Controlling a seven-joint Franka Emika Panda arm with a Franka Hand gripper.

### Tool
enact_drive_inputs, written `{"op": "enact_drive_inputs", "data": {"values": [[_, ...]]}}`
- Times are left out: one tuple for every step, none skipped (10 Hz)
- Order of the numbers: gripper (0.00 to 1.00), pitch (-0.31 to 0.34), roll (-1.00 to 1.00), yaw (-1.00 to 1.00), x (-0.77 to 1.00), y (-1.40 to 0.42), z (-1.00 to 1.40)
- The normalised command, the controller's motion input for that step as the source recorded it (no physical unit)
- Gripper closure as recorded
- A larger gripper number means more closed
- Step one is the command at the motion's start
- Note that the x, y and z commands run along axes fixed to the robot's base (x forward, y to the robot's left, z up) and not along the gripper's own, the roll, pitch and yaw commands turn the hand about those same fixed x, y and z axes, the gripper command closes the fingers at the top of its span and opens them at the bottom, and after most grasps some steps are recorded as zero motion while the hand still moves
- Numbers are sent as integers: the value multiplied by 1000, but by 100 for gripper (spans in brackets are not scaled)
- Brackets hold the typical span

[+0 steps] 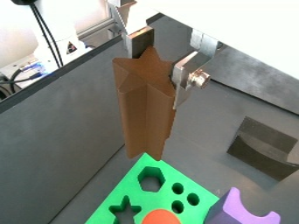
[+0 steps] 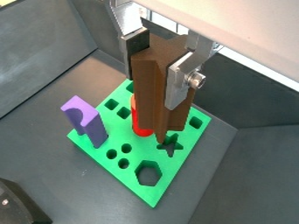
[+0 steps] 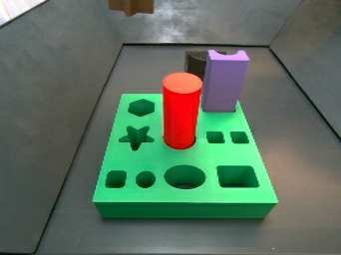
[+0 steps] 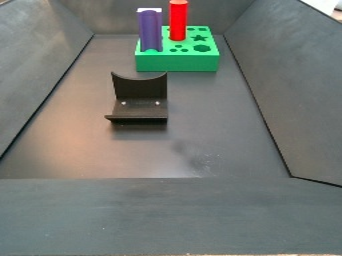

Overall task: Pick up the star object. Move up. Move to above the board. Insert the star object.
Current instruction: Insert the star object.

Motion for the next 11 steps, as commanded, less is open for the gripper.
{"op": "enact_drive_inputs", "data": {"values": [[100,0,11,-20,0,-117,-237],[100,0,0,-83,3,-120,-306],[100,0,0,-97,0,-66,-291],[100,0,0,-103,0,-31,-346],[100,-50,-80,-100,0,-37,-363],[100,-80,-149,-83,-9,-31,-374],[100,-71,-110,-63,0,-40,-334],[100,-94,-97,-40,0,-77,-446],[100,-107,-119,-37,0,-80,-449],[100,-107,-121,0,-29,-83,-397],[100,-119,-161,0,-23,-89,-397]]}}
